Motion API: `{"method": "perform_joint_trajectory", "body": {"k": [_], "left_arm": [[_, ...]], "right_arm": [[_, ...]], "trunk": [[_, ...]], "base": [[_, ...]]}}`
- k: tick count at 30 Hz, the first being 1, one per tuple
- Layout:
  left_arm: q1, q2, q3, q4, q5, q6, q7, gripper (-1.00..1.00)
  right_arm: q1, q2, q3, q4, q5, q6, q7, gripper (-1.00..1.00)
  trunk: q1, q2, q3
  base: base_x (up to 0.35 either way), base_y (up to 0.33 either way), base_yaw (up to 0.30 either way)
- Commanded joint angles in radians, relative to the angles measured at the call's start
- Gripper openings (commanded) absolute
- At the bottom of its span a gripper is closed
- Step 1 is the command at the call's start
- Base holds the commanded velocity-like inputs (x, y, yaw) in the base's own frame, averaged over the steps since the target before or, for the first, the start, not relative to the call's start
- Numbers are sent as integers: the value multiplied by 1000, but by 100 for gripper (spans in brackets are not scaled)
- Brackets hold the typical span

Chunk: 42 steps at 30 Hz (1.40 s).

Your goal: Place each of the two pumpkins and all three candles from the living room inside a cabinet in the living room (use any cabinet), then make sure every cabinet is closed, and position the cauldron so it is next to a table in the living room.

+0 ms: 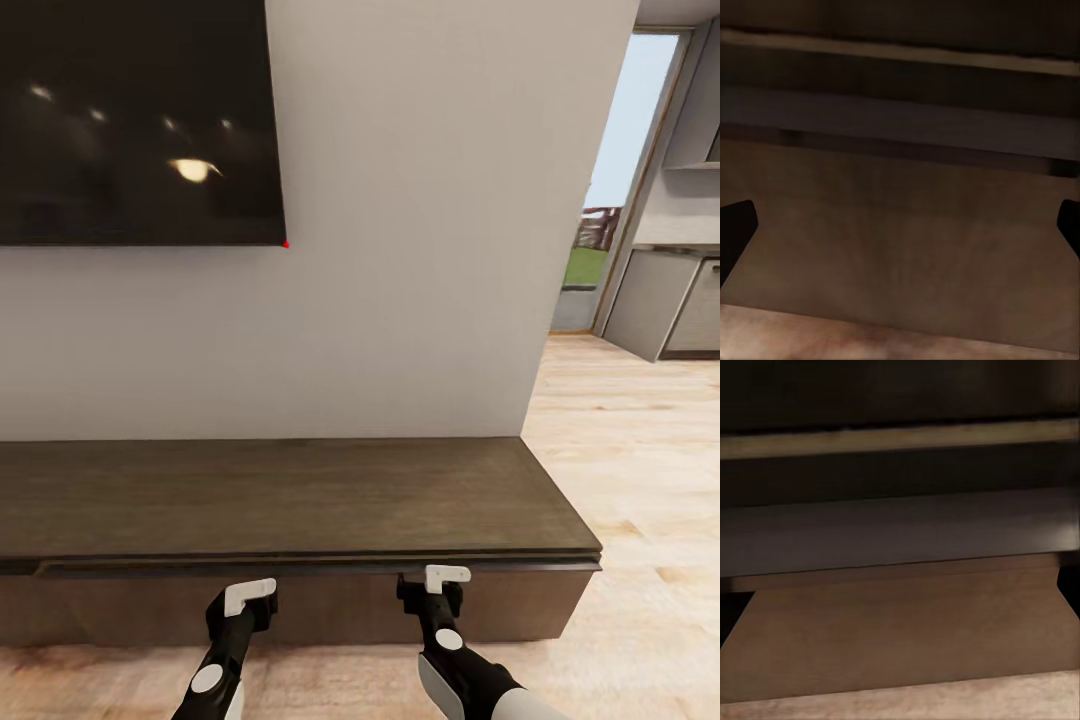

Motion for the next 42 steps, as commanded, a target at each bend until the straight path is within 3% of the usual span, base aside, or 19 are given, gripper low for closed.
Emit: {"method": "perform_joint_trajectory", "body": {"k": [1,7,19,24,28,29,31,33,35,38,42], "left_arm": [[0,0,0,0,0,-1,0,100],[0,0,0,0,0,-1,0,100],[0,0,0,0,1,8,-9,100],[0,3,0,-1,1,29,-14,100],[0,5,1,-37,7,176,-16,100],[0,6,4,-70,9,276,-23,100],[1,7,7,-99,10,410,-55,100],[1,8,9,-128,8,570,-117,100],[1,12,9,-140,5,646,-135,100],[0,32,10,-146,6,761,-146,100],[-1,58,10,-152,8,818,-148,100]], "right_arm": [[0,0,-1,-1,4,-2,0,100],[0,0,-1,-1,4,-2,0,100],[-1,0,-1,-1,6,2,1,100],[-2,4,-3,-7,6,46,3,100],[-2,12,-3,-29,6,212,0,100],[-1,12,-5,-64,1,286,-3,100],[3,4,-11,-132,-6,391,-5,100],[14,-7,-62,-226,-10,580,-6,100],[16,-15,-122,-254,-10,674,-6,100],[16,-21,-190,-267,-10,741,-7,100],[20,-25,-204,-261,-3,757,-12,100]], "trunk": [[0,0,0],[0,0,0],[0,0,0],[0,0,0],[0,0,0],[0,0,0],[0,0,0],[0,0,0],[0,0,0],[-1,0,8],[-3,1,23]], "base": [[58,0,0],[-30,0,0],[-315,0,0],[-334,0,0],[-279,0,0],[-89,0,0],[-47,0,0],[-14,0,0],[-5,0,0],[-1,0,0],[0,0,0]]}}
